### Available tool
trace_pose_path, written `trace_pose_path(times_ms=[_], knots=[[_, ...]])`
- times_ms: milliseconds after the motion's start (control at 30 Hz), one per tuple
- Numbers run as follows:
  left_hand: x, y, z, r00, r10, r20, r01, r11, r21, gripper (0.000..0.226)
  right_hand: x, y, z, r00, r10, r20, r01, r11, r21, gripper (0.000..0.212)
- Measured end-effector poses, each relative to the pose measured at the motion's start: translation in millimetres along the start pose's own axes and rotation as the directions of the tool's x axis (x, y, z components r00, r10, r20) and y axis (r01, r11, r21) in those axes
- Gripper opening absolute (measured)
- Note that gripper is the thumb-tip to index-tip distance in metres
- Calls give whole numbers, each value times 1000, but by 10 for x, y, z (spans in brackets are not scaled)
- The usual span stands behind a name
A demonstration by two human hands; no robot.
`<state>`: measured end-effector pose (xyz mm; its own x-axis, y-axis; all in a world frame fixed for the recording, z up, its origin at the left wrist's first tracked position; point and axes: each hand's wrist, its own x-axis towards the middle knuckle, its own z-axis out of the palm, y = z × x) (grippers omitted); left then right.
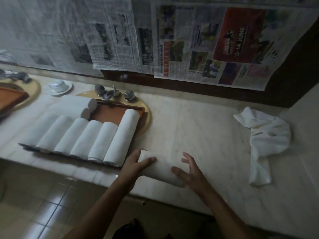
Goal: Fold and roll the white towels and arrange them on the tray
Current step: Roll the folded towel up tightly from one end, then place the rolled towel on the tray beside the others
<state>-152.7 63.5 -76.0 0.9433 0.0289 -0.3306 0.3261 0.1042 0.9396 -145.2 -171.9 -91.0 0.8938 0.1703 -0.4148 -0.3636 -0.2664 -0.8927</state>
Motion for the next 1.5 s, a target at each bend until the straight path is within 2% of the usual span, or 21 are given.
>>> trace_pose_path(times_ms=[67,133,200,267,333,400,467,533,633,700,767,900,1000,1067,1233,1367,1500], knots=[[-40,199,-140,997,71,20,-71,997,5,60,17,-162,16,977,171,123,-201,933,299,129],[-66,364,-288,989,134,54,-138,988,71,61,83,-247,58,930,218,298,-340,817,466,124],[-57,489,-449,981,166,97,-178,975,132,56,145,-394,160,899,122,421,-340,800,495,103],[-19,602,-621,976,188,107,-204,967,156,50,257,-588,248,893,15,449,-236,867,440,84],[70,683,-818,970,227,85,-238,958,162,45,409,-793,333,879,-75,470,-97,938,332,80],[162,747,-968,963,263,49,-268,951,155,44,510,-997,397,877,-114,468,48,987,151,70],[294,795,-1189,964,267,23,-267,954,139,38,613,-1261,564,884,-136,448,193,977,-84,61],[427,866,-1395,965,262,-14,-259,959,118,32,660,-1577,821,890,-150,431,315,886,-342,70],[637,1004,-1662,963,246,-115,-242,969,43,28,744,-1925,1292,907,-230,354,414,642,-645,94],[790,1085,-1850,957,212,-200,-220,975,-18,23,855,-2056,1618,882,-313,352,465,458,-758,100],[933,1126,-2028,953,166,-253,-190,979,-71,21,1016,-2147,1860,863,-346,367,483,358,-799,99],[1199,1214,-2373,965,79,-248,-116,984,-137,41,1540,-2259,2116,898,-259,356,438,434,-788,92],[1315,1216,-2609,942,144,-303,-130,989,67,38,1983,-2350,2200,916,-212,342,402,505,-764,95],[1318,1141,-2790,920,205,-335,-129,964,234,33,2290,-2421,2260,919,-180,352,391,536,-748,88],[1223,684,-3214,920,308,-242,-108,793,599,39,2902,-2468,2405,921,-52,387,352,536,-767,73],[1141,442,-3393,927,326,-188,-102,700,707,36,3195,-2323,2450,923,48,381,305,514,-802,81],[1154,365,-3489,926,335,-176,-94,652,752,36,3307,-2174,2491,925,148,350,228,518,-824,77]])
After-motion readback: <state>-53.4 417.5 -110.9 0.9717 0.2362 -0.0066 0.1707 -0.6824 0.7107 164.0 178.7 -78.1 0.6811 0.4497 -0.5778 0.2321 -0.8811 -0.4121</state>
